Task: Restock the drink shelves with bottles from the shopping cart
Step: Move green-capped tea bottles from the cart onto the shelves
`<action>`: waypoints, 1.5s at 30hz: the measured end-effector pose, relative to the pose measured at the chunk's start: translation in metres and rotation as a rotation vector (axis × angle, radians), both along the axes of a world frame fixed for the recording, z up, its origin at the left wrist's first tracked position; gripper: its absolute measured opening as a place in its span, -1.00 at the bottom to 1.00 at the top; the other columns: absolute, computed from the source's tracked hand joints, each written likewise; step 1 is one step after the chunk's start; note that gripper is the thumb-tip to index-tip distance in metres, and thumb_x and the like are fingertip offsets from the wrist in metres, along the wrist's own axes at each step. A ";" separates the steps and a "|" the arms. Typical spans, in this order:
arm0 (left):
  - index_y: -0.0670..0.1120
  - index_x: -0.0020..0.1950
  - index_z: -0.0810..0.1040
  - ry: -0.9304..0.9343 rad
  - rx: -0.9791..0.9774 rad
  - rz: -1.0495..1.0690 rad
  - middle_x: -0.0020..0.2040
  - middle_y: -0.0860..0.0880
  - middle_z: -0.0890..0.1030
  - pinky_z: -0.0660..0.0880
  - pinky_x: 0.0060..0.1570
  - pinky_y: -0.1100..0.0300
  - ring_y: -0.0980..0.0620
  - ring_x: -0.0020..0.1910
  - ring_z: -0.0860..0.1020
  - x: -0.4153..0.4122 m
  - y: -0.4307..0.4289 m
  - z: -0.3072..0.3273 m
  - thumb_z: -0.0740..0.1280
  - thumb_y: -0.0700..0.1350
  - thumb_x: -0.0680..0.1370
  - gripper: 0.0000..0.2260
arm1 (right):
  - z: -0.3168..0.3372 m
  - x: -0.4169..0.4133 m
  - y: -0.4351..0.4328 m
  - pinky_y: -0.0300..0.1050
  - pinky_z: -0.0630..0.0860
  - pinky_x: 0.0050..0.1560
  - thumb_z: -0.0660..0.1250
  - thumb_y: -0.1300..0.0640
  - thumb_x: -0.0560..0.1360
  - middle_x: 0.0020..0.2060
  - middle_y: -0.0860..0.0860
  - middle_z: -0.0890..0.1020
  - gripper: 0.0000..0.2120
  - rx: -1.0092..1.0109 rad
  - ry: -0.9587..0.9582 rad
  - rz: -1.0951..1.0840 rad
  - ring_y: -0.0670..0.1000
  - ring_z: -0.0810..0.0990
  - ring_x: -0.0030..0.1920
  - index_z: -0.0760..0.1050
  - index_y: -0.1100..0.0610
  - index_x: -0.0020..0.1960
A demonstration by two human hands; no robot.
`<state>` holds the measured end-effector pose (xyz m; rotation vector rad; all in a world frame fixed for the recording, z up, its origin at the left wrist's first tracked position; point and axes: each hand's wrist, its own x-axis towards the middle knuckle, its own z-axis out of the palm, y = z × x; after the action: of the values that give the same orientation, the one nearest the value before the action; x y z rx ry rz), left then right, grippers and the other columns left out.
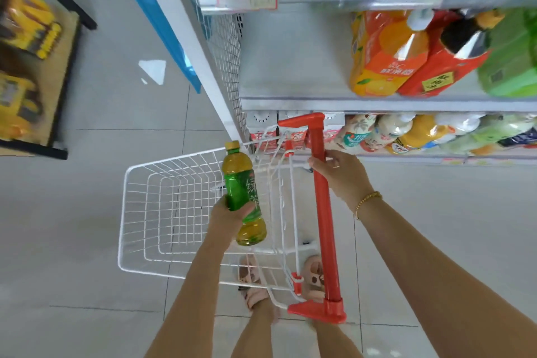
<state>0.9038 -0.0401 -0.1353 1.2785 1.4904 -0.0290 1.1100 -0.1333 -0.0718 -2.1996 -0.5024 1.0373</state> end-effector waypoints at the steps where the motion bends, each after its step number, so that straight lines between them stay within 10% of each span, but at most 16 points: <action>1: -0.10 0.08 0.53 -0.087 -0.018 -0.001 -0.02 -0.05 0.62 0.46 -0.16 0.26 0.06 -0.15 0.58 0.002 0.002 0.025 0.41 -0.18 0.46 -0.79 | 0.008 -0.001 -0.001 -0.29 0.47 -0.03 0.37 -0.04 0.46 0.11 0.08 0.57 -0.58 -0.030 -0.043 -0.006 0.03 0.56 0.03 0.46 0.11 0.26; 4: -0.11 0.11 0.55 -0.372 -0.096 -0.004 0.03 -0.06 0.66 0.52 0.00 0.16 0.02 -0.05 0.64 0.010 0.005 0.087 0.39 -0.23 0.47 -0.77 | 0.051 -0.006 -0.004 -0.31 0.33 0.11 0.40 -0.02 0.43 0.15 -0.04 0.48 -0.53 0.117 -0.134 -0.001 -0.06 0.46 0.17 0.42 0.08 0.29; 9: -0.09 0.16 0.54 -0.832 -0.171 0.094 0.05 -0.12 0.65 0.57 0.07 0.02 -0.07 0.03 0.62 0.045 0.008 0.154 0.53 -0.11 0.24 -0.50 | 0.124 -0.007 -0.006 -0.14 0.50 0.17 0.29 -0.17 0.45 0.15 -0.10 0.61 -0.57 0.297 0.369 0.370 -0.13 0.57 0.14 0.45 -0.09 0.28; 15: -0.15 0.18 0.51 -0.968 -0.043 0.046 0.02 -0.15 0.64 0.57 0.00 0.06 -0.09 0.00 0.61 0.081 0.007 0.212 0.47 -0.17 0.29 -0.53 | 0.162 0.009 -0.006 -0.32 0.50 0.09 0.52 0.18 0.34 0.02 -0.17 0.66 -0.50 0.468 0.212 0.297 -0.26 0.61 0.02 0.50 -0.13 0.20; 26: -0.09 0.14 0.49 -0.702 0.739 -0.022 -0.05 0.12 0.64 0.53 -0.13 0.37 0.23 -0.10 0.62 0.149 0.046 0.299 0.50 -0.21 0.38 -0.63 | 0.205 0.051 0.054 -0.26 0.45 0.22 0.49 0.13 0.37 0.20 -0.07 0.59 -0.41 0.781 -0.188 0.179 -0.14 0.55 0.18 0.41 -0.03 0.35; 32: 0.08 0.20 0.34 -0.557 1.140 -0.073 0.07 0.11 0.55 0.48 0.07 0.33 0.16 0.06 0.55 0.165 0.093 0.306 0.50 -0.21 0.35 -0.47 | 0.189 0.123 0.074 -0.07 0.29 0.36 0.31 0.26 0.48 0.35 0.14 0.43 -0.57 0.427 -0.800 0.156 0.13 0.29 0.43 0.40 0.23 0.34; 45: -0.13 0.26 0.45 -0.507 0.928 0.000 0.05 0.07 0.58 0.46 -0.06 0.50 0.17 0.01 0.54 0.214 0.152 0.291 0.51 -0.10 0.38 -0.50 | 0.172 0.137 0.069 -0.20 0.19 0.33 0.30 0.30 0.48 0.39 0.14 0.37 -0.59 0.410 -0.846 0.225 0.10 0.34 0.41 0.42 0.28 0.33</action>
<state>1.1177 0.1122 0.1556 1.8184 1.0556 1.0147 1.2472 -0.0641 0.1002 -2.1401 -1.2280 0.0162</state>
